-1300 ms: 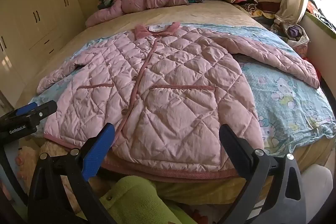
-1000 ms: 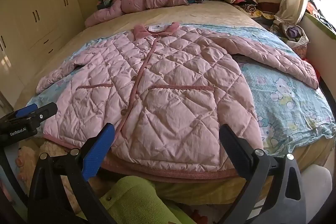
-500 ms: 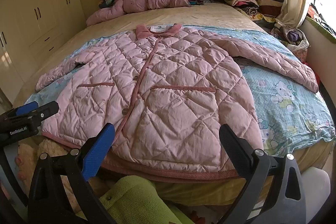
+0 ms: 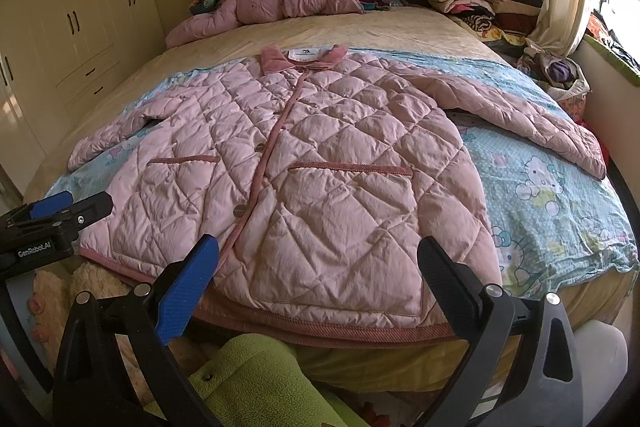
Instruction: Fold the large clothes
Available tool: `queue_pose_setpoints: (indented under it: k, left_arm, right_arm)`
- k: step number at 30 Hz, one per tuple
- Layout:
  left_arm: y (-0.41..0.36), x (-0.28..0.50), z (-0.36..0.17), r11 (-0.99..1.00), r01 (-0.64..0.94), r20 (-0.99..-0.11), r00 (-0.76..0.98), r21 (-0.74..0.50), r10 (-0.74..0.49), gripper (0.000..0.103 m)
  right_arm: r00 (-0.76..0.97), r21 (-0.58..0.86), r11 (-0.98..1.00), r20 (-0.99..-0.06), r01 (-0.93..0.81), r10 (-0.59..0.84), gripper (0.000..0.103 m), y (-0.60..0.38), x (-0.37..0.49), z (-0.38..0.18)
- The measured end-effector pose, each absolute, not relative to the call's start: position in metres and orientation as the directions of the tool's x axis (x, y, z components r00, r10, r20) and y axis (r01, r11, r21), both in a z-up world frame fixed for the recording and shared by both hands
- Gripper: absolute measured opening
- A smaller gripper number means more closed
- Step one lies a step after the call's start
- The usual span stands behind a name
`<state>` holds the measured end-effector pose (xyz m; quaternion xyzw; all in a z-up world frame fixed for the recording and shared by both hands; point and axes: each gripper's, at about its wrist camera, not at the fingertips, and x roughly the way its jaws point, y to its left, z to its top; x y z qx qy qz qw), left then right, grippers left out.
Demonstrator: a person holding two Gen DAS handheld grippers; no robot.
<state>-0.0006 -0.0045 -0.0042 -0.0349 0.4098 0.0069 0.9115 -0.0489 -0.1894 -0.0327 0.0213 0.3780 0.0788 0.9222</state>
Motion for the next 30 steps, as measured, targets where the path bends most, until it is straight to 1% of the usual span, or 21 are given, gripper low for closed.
queue_pose_setpoints:
  k: [30]
  left_arm:
    - [-0.0046,-0.0015,-0.0037,0.998,-0.037,-0.746,0.665,-0.056,-0.017,0.094]
  right_arm:
    - [0.706,0.092,0.986,-0.689,-0.140,0.164,0.099,-0.1860,-0.0474,-0.0308]
